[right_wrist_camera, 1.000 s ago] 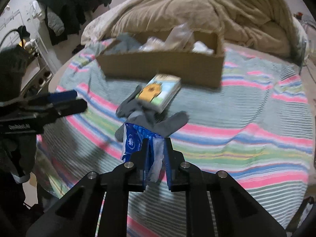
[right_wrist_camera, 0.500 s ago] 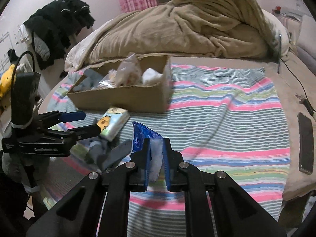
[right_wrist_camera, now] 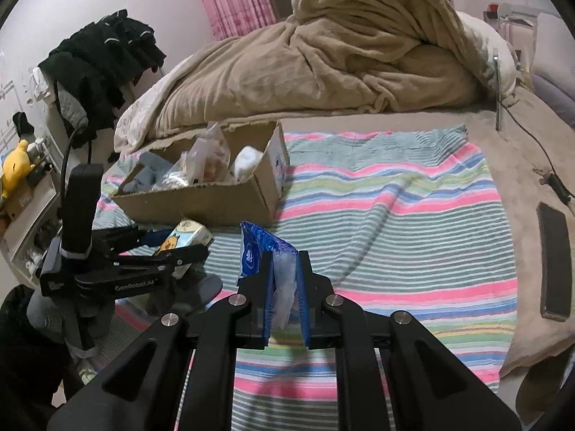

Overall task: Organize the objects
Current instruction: 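Grasp the cartoon tissue pack with the left tool while the right tool holds the wipes, then place the tissue pack and wipe pack into the box and open both tools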

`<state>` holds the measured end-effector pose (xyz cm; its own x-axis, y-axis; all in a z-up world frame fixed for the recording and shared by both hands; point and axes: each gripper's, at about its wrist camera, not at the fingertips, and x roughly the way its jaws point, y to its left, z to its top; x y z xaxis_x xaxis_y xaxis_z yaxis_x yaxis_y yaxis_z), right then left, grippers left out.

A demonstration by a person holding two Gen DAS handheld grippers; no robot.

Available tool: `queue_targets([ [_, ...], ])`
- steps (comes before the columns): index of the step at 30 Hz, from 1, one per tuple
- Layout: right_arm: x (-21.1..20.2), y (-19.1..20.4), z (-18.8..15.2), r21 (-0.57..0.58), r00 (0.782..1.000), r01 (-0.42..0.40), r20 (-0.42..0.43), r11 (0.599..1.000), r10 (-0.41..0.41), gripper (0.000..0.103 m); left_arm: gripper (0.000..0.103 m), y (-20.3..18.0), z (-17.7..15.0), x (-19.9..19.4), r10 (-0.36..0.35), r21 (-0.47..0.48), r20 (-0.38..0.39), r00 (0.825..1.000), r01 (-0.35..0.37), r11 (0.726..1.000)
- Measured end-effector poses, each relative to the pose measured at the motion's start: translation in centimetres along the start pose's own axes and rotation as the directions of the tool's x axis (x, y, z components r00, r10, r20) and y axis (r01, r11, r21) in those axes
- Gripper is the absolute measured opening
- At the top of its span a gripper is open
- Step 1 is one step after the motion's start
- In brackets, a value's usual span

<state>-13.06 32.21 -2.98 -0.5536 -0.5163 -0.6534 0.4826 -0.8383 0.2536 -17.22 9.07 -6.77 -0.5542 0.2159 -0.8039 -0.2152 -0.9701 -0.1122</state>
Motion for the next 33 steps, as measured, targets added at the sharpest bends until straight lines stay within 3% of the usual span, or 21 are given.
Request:
queue_targets([
  [16,-1.2,2.7,4.2,-0.057,0.997,0.033,0.069,0.998,-0.029,0.013,0.047,1.8,-0.8,-7.4,-0.046,-0.049,0.107,0.993,0.052,0.997],
  [33,2.3,5.1,10.6,-0.085,0.988,0.131,0.094,0.988,-0.123,0.013,0.047,6.4,2.8,-11.4,-0.021,-0.084,0.210,0.977,0.040,0.996],
])
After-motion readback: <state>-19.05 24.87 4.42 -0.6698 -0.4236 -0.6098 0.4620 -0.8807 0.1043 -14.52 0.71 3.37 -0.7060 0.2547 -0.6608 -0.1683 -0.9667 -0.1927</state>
